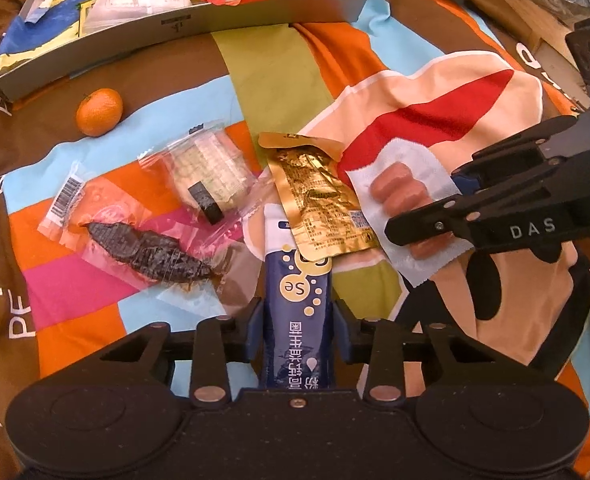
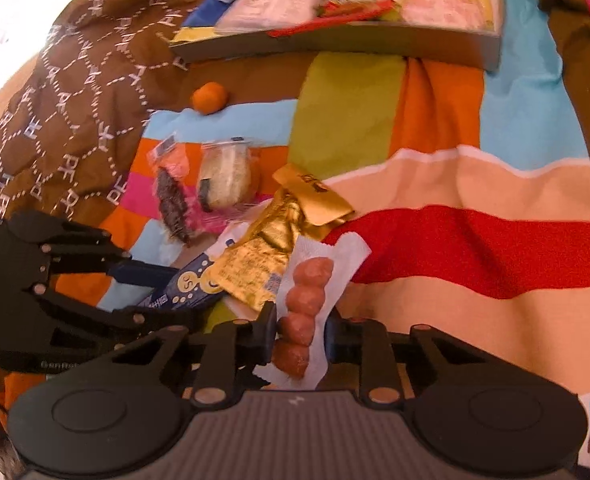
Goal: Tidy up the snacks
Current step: 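Lift the blue tube and sausage pack and carry both toward the grey tray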
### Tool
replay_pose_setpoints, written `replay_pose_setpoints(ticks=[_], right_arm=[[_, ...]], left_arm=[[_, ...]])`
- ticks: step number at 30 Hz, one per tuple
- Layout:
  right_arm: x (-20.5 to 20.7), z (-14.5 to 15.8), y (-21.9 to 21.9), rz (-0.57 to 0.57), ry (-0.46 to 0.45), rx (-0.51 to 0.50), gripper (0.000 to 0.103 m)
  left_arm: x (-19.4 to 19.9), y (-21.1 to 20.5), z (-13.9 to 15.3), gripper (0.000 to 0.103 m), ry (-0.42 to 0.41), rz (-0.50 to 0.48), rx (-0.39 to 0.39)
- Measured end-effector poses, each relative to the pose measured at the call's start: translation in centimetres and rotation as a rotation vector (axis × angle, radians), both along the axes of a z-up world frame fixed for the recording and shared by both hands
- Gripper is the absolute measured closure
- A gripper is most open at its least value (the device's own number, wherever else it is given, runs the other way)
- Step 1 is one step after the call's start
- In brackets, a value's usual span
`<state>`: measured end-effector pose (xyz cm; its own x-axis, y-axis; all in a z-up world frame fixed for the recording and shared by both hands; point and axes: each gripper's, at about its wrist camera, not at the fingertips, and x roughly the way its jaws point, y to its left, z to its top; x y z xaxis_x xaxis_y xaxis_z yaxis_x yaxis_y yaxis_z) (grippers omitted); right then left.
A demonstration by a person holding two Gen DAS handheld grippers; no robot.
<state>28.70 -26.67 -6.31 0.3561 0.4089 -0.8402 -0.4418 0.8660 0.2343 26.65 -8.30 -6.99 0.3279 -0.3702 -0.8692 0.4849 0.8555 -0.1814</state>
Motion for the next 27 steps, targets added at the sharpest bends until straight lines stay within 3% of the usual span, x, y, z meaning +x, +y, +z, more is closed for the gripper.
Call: replay_pose_setpoints(ticks=[3, 12, 15, 19, 27], right_arm=[[-1.1, 0.9, 0.5, 0.035, -0.043, -0.005, 0.085], [-2.8, 1.5, 1.8, 0.088, -0.102, -0.062, 0.085], [-3.0, 1.9, 1.8, 0.088, -0.127, -0.077, 0.086], [-4.2, 1.5, 3.3, 0.154, -0.201, -0.227, 0.086], [-5.8, 2.4, 4.1, 0.190, -0.256, -0.228, 0.085]], left_arm=[[-0.8, 0.5, 0.3, 0.066, -0.024, -0.009, -0.018], [-2.1, 2.3, 0.6, 0.069, -0.020, 0.016, -0.087], [-2.3, 2.8, 1.1, 0.075, -0.034, 0.032, -0.102], [-2.4, 3.4, 1.6, 0.075, -0.049, 0.044, -0.124], [-3.1, 3.4, 2.6, 0.079, -0.089, 0.034, -0.137]])
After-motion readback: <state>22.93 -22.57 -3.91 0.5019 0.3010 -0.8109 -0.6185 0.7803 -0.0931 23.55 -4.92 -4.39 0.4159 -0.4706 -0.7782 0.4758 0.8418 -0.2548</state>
